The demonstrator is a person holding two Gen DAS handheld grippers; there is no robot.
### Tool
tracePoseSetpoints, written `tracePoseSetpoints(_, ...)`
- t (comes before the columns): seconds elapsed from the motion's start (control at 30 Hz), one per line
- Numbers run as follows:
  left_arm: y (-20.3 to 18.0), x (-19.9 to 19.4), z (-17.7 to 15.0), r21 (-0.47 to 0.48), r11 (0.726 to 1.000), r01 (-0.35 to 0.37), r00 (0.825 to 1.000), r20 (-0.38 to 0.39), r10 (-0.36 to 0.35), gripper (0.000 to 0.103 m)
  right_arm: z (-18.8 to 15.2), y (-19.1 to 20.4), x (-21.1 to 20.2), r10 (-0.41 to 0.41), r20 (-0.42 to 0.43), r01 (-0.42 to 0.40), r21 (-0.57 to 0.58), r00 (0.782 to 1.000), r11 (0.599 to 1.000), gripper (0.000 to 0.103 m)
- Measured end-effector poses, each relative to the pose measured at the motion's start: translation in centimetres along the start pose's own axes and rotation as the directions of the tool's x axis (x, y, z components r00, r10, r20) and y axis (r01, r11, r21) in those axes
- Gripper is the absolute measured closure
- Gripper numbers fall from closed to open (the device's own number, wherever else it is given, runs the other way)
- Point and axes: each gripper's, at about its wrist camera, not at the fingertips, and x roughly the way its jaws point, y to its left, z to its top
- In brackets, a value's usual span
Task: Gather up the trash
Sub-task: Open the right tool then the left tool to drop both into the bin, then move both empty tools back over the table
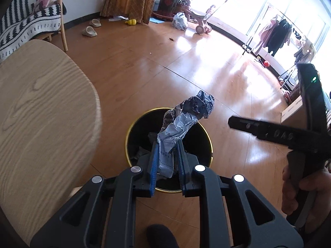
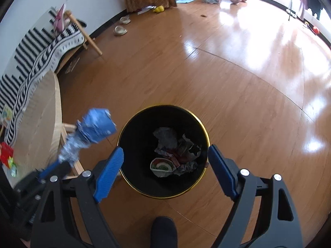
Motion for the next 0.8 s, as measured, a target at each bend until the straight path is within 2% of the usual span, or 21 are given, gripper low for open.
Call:
tracePoseSetpoints(0.17,-1.4,1.7,0.5,0.015,0.999,0.028,0.999,-0.015,-0.028,0.086,0.6,-0.7,-1.3,0.021,0.042,-0.023,0.044,0.999,0.999,0.022)
tracePoseSetpoints(0.2,-1.5,2.1,0.6,0.005,0.999,0.039,0.999,-0.015,-0.039,0.083,0.6,-0.8,-1.5,0.022,0.049,-0.025,0.046,0.999,0.999,0.022)
tracePoseSetpoints(0.23,-1.4,2.4,0.7,-0.003,0.999,0.044,0.999,-0.018,-0.044,0.079,0.7,-0.8,-1.7,0.025,0.055,-0.028,0.05,0.998,0.998,0.022)
tracePoseSetpoints(0.3,-1.3,3.2,0.9,-0.024,0.999,0.048,0.999,-0.025,-0.048,0.051,0.6,-1.0,-1.9,0.032,0.059,-0.035,0.056,0.998,0.998,0.022)
tracePoseSetpoints(0.33,-1.3,3.3,0.9,-0.027,0.999,0.047,0.999,-0.024,-0.047,0.045,0.5,-0.9,-2.0,0.033,0.06,-0.037,0.057,0.998,0.998,0.022)
tracePoseSetpoints(0.43,-1.5,3.4,0.9,-0.027,0.999,0.044,0.999,-0.021,-0.044,0.04,0.5,-0.7,-2.0,0.038,0.061,-0.041,0.051,0.997,0.998,0.022)
tracePoseSetpoints(0.6,-1.3,1.8,0.8,-0.012,1.0,0.021,1.0,0.015,-0.021,0.016,0.6,0.8,-2.0,0.038,0.055,-0.038,0.013,0.998,0.999,0.02)
tracePoseSetpoints(0.8,2.1,-2.5,0.6,-0.046,0.998,-0.03,0.998,0.059,0.032,0.01,0.5,5.0,-2.3,0.046,0.068,-0.042,-0.061,0.997,0.997,0.016)
